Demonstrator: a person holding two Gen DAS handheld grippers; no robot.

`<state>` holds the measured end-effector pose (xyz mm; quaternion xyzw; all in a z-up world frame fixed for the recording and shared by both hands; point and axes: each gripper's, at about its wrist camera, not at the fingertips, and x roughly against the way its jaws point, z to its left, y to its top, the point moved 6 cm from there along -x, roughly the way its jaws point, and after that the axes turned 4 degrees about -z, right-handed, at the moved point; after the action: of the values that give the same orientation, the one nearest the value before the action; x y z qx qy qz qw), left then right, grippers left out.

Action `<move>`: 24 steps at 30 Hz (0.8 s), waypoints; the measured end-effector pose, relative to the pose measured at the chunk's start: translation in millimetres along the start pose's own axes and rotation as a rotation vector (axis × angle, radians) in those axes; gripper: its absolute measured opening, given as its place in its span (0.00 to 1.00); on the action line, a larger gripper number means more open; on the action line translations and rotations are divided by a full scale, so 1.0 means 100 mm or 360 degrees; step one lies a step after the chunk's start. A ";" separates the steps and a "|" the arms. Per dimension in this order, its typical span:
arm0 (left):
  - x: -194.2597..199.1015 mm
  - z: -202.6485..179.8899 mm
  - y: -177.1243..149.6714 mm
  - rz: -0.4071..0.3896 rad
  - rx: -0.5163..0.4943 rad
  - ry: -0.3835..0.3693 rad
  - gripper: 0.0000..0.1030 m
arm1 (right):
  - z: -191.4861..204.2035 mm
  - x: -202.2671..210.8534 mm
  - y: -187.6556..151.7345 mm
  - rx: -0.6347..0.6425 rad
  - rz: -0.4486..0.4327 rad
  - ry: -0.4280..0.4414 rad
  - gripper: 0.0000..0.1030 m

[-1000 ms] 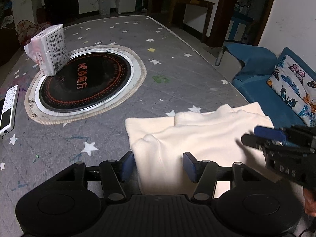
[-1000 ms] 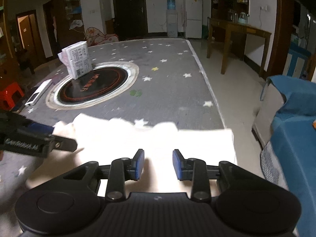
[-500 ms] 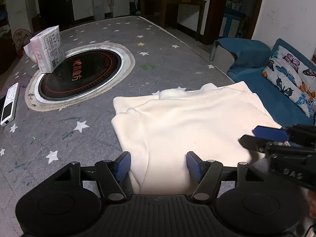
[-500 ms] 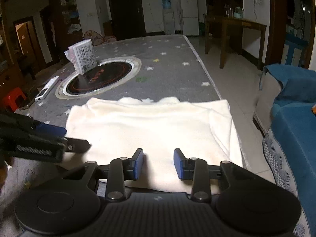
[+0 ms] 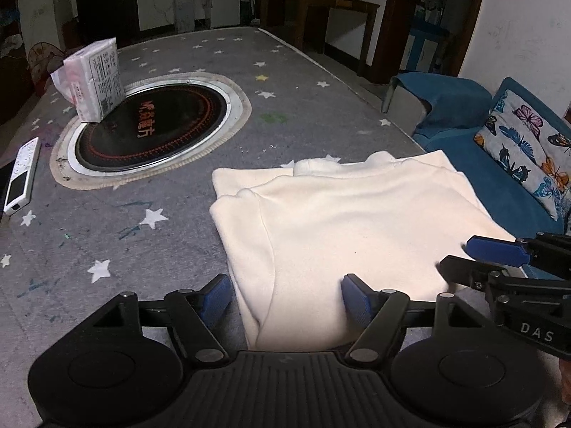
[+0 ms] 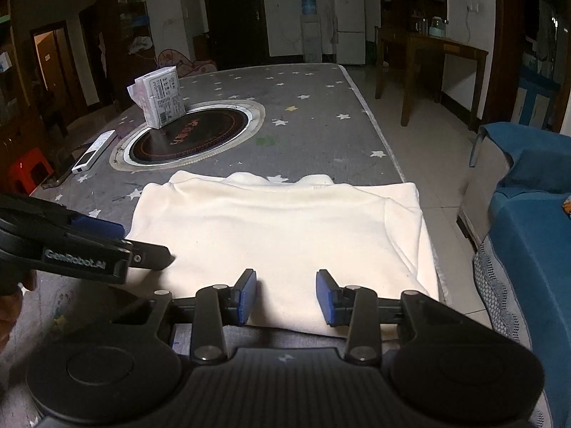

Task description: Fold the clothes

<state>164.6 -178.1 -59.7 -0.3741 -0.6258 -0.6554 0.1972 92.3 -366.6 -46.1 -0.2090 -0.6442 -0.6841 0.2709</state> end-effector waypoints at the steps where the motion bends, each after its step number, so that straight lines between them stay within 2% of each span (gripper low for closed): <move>1: 0.03 0.00 0.00 -0.0006 0.0001 0.0001 0.73 | 0.01 0.01 0.00 0.0005 -0.0002 -0.0005 0.37; 12: 0.29 -0.08 -0.15 -0.0044 -0.0005 -0.0010 0.87 | 0.07 0.17 -0.12 -0.0010 -0.0008 -0.0024 0.48; 24: 0.53 -0.12 -0.33 -0.0095 -0.0009 0.0002 0.99 | 0.19 0.36 -0.25 -0.0013 -0.0025 -0.0041 0.52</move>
<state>103.6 -173.5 -41.9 -0.3554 -0.6347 -0.6629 0.1771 47.0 -351.3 -41.1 -0.2137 -0.6465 -0.6861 0.2563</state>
